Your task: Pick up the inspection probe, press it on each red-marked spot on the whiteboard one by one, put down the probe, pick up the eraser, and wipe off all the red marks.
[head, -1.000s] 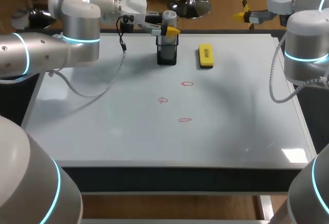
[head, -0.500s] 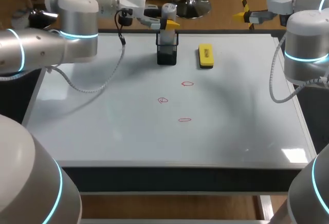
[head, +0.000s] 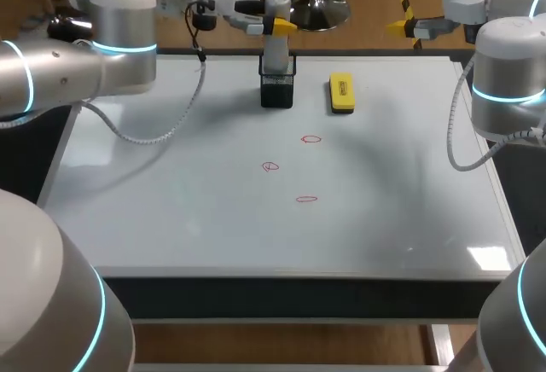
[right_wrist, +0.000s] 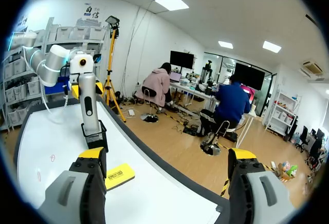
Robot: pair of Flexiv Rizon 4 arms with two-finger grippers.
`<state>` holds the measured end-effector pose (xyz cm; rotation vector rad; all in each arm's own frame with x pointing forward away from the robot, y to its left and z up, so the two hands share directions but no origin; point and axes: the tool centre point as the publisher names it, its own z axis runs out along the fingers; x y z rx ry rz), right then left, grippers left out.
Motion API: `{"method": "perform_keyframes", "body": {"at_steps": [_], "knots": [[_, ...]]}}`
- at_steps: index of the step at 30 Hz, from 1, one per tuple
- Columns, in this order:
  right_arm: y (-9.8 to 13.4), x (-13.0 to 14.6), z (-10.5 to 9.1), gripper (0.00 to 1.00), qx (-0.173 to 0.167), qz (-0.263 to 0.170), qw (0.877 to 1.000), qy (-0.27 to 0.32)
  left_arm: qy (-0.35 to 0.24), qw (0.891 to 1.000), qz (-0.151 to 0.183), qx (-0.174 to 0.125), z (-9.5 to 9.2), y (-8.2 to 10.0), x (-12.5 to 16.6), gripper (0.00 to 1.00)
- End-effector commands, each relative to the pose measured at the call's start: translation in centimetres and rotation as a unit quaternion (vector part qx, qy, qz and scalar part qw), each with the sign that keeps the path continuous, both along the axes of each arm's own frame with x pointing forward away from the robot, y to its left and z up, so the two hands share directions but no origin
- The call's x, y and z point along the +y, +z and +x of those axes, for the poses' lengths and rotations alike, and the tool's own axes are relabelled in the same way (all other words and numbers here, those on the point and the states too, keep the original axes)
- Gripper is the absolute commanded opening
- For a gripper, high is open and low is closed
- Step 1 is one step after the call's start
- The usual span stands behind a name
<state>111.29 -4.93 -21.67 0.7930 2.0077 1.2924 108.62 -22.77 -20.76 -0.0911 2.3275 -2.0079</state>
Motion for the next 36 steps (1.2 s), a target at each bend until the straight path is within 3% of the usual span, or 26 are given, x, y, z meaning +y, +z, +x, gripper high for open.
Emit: {"method": "perform_keyframes", "body": {"at_steps": [1,10,16,20,32,36], "knots": [[0.0,0.0,0.0,1.00,0.000,0.000,1.000,0.000,0.008,1.000,0.003,-0.005,-0.6,1.4,0.4,0.00],[0.0,0.0,0.0,1.00,0.000,0.000,1.000,0.000,0.017,0.999,-0.021,-0.022,-0.9,4.5,1.5,0.00],[0.0,0.0,0.0,1.00,0.000,0.000,1.000,0.000,0.035,0.999,-0.023,-0.024,-1.1,5.5,3.3,0.00],[0.0,0.0,0.0,1.00,0.000,0.000,1.000,0.000,0.057,0.998,-0.022,-0.024,-1.3,5.6,5.4,0.00],[0.0,0.0,0.0,1.00,0.000,0.000,1.000,0.000,0.150,0.988,0.027,-0.019,-1.9,4.5,13.4,0.00],[0.0,0.0,0.0,1.00,0.000,0.000,1.000,0.000,0.178,0.984,0.020,-0.021,-2.2,3.7,15.8,0.00]]}}
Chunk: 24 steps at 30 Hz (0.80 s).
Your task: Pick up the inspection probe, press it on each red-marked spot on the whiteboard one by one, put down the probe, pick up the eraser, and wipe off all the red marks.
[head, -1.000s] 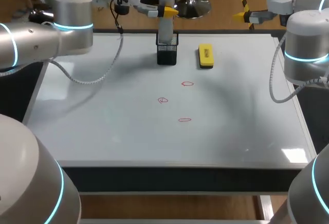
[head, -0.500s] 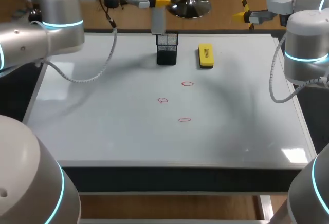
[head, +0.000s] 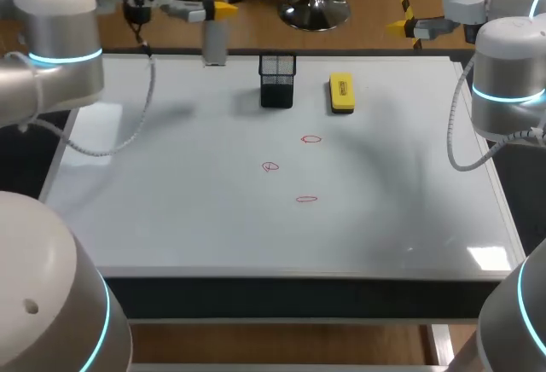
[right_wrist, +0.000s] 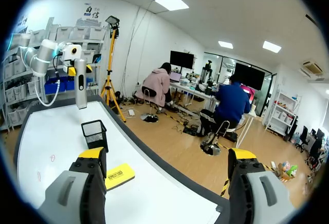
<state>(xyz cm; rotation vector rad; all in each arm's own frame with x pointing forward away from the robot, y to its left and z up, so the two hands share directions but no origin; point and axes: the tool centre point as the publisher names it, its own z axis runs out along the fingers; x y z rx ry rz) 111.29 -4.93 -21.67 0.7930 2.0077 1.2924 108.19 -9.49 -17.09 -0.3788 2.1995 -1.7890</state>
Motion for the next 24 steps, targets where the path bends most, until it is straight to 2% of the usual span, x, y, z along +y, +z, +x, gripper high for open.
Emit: {"method": "perform_keyframes", "body": {"at_steps": [1,11,21,24], "knots": [[0.0,0.0,0.0,1.00,0.000,0.000,1.000,0.000,0.035,0.999,-0.006,-0.010,-1.9,-0.2,3.0,0.00],[0.0,0.0,0.0,1.00,0.000,0.000,1.000,0.000,0.074,0.996,-0.015,-0.035,-2.7,-2.3,7.2,0.00],[0.0,0.0,0.0,1.00,0.000,0.000,1.000,0.000,0.088,0.995,-0.019,-0.050,-3.1,-3.5,8.7,0.00],[0.0,0.0,0.0,1.00,0.000,0.000,1.000,0.000,0.095,0.994,-0.014,-0.044,-3.0,-4.0,9.3,0.00]]}}
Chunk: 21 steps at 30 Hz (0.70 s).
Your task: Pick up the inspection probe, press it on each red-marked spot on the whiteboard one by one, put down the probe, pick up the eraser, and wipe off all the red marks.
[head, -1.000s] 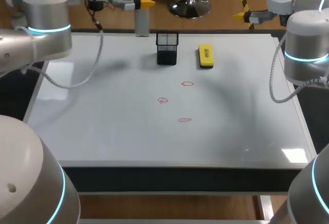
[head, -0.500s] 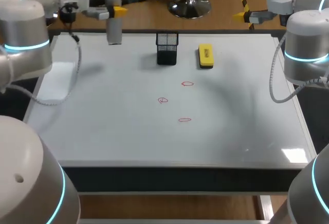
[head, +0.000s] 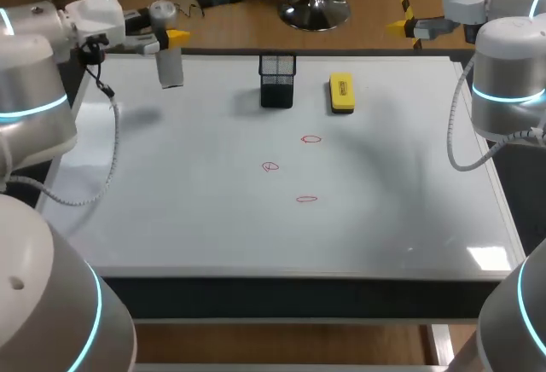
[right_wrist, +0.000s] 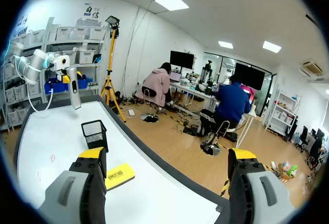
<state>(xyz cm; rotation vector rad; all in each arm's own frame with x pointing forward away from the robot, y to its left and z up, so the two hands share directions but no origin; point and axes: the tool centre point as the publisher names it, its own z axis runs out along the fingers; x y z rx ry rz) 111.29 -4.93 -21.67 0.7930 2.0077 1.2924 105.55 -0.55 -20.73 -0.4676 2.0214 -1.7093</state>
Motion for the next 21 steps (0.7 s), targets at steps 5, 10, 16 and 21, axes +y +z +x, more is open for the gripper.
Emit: {"method": "perform_keyframes", "body": {"at_steps": [5,10,16,21], "knots": [[0.00,-0.03,0.04,1.00,0.000,0.000,1.000,0.000,0.008,1.000,-0.001,0.002,-0.26,-0.59,0.59,0.00],[0.00,-0.03,0.04,1.00,0.000,0.000,1.000,0.000,0.008,1.000,-0.001,0.002,-0.26,-0.59,0.59,0.00],[0.00,-0.03,0.04,1.00,0.000,0.000,1.000,0.000,0.008,1.000,-0.001,0.002,-0.26,-0.59,0.59,0.00],[0.19,0.07,0.23,1.00,-0.006,-0.009,1.000,0.013,0.008,1.000,-0.001,0.002,-0.26,-0.59,0.59,0.00]]}}
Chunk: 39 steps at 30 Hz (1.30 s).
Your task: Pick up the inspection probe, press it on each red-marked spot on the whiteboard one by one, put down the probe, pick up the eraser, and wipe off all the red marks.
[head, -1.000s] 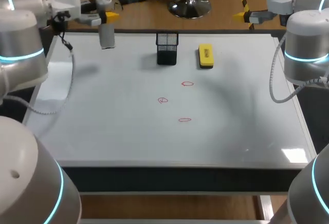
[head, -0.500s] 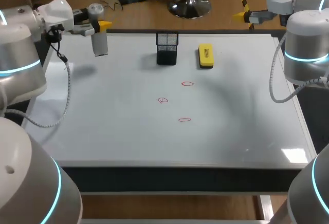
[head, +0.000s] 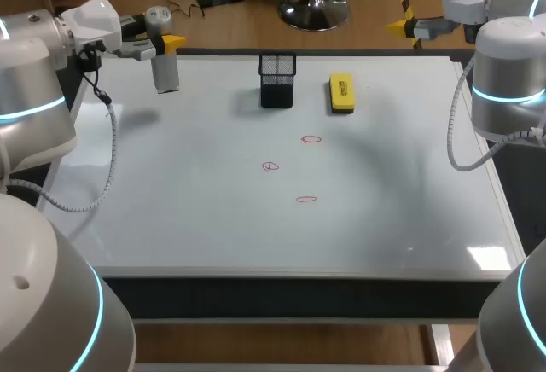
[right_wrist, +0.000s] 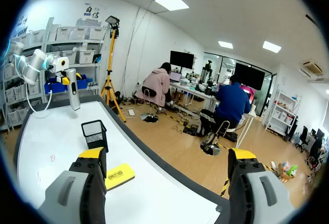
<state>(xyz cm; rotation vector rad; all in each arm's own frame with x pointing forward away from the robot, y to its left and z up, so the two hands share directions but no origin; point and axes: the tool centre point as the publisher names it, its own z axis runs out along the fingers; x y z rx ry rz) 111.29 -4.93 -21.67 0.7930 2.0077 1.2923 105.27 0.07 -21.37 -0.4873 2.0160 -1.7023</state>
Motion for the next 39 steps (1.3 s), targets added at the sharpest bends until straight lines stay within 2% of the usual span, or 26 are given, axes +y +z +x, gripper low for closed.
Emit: {"method": "perform_keyframes", "body": {"at_steps": [1,4,6,9,12,14,17,20,23,26,32,34,37,39], "knots": [[0.4,0.1,0.4,1.00,-0.007,-0.017,0.999,0.026,0.000,1.000,0.000,-0.001,0.0,0.1,0.0,0.00],[0.7,0.5,0.4,1.00,0.003,-0.056,0.995,0.078,0.000,1.000,0.000,-0.001,0.0,0.1,0.0,0.00],[0.7,0.7,0.3,1.00,0.010,-0.100,0.989,0.106,0.000,1.000,0.000,-0.001,0.0,0.1,0.0,0.00],[0.4,1.1,0.2,1.00,0.027,-0.188,0.969,0.158,0.000,1.000,0.000,-0.001,0.0,0.1,0.0,0.00],[-0.1,1.8,0.0,1.00,0.051,-0.283,0.933,0.216,0.000,1.000,0.000,-0.001,0.0,0.1,0.0,0.00],[-0.6,2.3,-0.2,1.00,0.072,-0.333,0.902,0.265,0.000,1.000,0.000,-0.001,0.0,0.1,0.0,0.00],[-1.2,3.1,-0.4,1.00,0.092,-0.385,0.863,0.313,0.000,1.000,0.000,-0.001,0.0,0.1,0.0,0.00],[-1.6,3.8,-0.4,1.00,0.099,-0.415,0.834,0.349,0.000,1.000,0.000,-0.001,0.0,0.1,0.0,0.00],[-1.9,4.4,-0.3,1.00,0.099,-0.456,0.799,0.379,0.000,1.000,0.000,-0.001,0.0,0.1,0.0,0.00],[-2.6,5.0,-0.1,1.00,0.087,-0.509,0.753,0.408,0.000,1.000,0.000,-0.001,0.0,0.1,0.0,0.00],[-3.6,5.7,0.2,1.00,0.050,-0.525,0.715,0.459,0.000,1.000,0.000,-0.001,0.0,0.1,0.0,0.00],[-4.0,5.8,0.1,1.00,0.032,-0.534,0.694,0.482,0.000,1.000,0.000,-0.001,0.0,0.1,0.0,0.00],[-4.2,6.1,0.1,1.00,0.018,-0.527,0.680,0.510,0.000,1.000,0.000,-0.001,0.0,0.1,0.0,0.00],[-4.3,6.2,0.0,1.00,0.032,-0.519,0.676,0.521,0.000,1.000,0.000,-0.001,0.0,0.1,0.0,0.00]]}}
